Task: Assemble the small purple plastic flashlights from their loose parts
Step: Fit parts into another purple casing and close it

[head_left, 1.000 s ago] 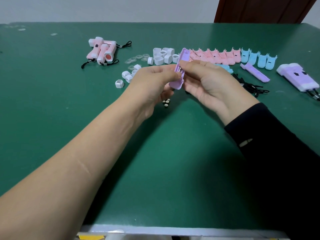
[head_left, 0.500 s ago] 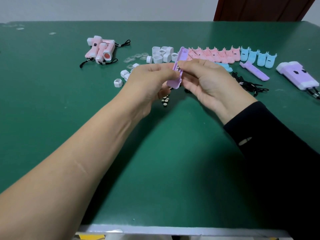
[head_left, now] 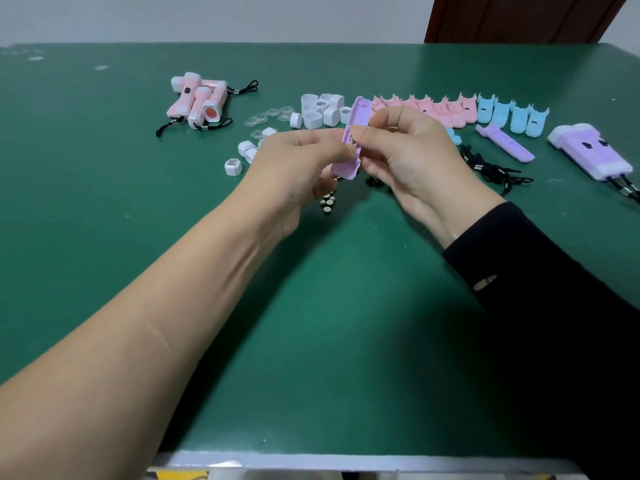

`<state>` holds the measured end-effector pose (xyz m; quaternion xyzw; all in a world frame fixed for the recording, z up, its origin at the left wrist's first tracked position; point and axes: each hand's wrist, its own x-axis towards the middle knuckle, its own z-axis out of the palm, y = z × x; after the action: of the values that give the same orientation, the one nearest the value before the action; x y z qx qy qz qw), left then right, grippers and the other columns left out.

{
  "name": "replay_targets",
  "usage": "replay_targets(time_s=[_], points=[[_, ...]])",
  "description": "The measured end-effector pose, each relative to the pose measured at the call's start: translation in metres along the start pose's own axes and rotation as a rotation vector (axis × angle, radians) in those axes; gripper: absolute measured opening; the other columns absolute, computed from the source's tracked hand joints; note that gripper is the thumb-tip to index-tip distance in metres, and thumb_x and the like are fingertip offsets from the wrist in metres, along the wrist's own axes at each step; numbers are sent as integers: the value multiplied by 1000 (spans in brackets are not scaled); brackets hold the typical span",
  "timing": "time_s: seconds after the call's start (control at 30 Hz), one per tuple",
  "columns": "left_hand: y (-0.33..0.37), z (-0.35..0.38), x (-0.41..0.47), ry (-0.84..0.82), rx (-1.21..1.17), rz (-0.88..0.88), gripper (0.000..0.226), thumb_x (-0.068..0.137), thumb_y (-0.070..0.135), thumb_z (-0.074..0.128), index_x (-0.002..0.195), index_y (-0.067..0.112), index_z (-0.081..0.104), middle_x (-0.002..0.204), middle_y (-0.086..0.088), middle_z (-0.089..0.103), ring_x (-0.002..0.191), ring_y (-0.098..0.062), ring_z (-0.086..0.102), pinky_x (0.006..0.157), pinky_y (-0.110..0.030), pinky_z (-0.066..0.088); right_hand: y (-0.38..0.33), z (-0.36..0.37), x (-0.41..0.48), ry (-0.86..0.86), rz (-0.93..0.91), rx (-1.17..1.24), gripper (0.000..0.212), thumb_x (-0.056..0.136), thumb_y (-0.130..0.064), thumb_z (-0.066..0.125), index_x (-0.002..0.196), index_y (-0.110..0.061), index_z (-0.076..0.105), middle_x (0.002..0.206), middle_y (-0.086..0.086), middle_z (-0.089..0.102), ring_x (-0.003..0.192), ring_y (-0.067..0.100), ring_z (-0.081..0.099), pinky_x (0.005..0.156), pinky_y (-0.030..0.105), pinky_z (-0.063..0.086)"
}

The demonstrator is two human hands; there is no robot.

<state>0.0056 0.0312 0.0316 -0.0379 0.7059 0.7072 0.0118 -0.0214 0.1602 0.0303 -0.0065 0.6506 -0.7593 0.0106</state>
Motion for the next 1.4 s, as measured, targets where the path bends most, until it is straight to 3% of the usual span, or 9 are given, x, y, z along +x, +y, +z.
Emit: replay_targets(time_s=[0.17,0.37,0.43,0.53,0.7,1.0,1.13,1.33,1.4], points=[[-2,2,0,-8,44,17,14,86,8,66,95,14,76,70,-1,69,57,-5,59,61,-16,45,-1,1,-2,3,-29,-89,25,85,5,61,76,-15,50,82,16,60,68,25,54,64,28,47],[-5,3,2,-23,18,-15,16,88,6,65,98,13,75,80,-5,70,57,-5,58,57,-15,45,5,4,-1,89,-48,-177,27,86,3,60,79,-19,46,76,8,57,51,11,54,48,18,43],[-6,2,3,-34,-23,-41,17,88,5,64,99,13,74,77,-3,70,56,-5,58,54,-14,45,8,3,0,77,8,-64,19,89,-2,61,95,-15,49,86,7,63,60,9,64,58,18,52],[-5,-1,6,-26,-112,-46,18,89,3,64,102,12,73,70,2,70,56,-6,58,52,-14,46,6,-4,4,-19,71,78,27,95,-11,56,120,-3,51,91,5,74,81,15,73,81,29,57],[-4,-1,7,8,-187,-27,33,87,3,69,119,7,61,80,-3,73,60,-10,63,53,-18,48,4,-4,2,-85,89,-52,15,93,-14,61,103,-5,68,85,5,75,82,21,73,89,35,55],[-6,3,7,24,-105,4,28,86,3,70,108,11,56,95,-8,71,67,-11,66,52,-17,49,2,0,1,-49,71,-40,15,93,-4,58,82,-1,67,81,12,72,63,19,70,64,26,58],[-6,4,7,30,-56,43,24,86,5,70,106,12,58,94,-6,71,68,-9,67,54,-18,50,2,4,0,-24,34,-26,23,94,-4,57,72,-4,64,72,9,67,54,13,66,70,30,60],[-8,5,6,-13,-20,93,24,88,4,68,110,10,61,82,2,71,66,-6,65,60,-20,53,4,8,-2,-3,70,-11,23,96,-6,53,75,-7,61,92,20,68,78,23,64,82,35,58],[-9,4,6,-22,-2,105,25,87,4,69,110,10,60,81,3,71,69,-8,65,62,-22,53,4,9,-3,0,96,24,20,97,-7,52,78,-6,61,93,21,69,78,22,64,81,33,57]])
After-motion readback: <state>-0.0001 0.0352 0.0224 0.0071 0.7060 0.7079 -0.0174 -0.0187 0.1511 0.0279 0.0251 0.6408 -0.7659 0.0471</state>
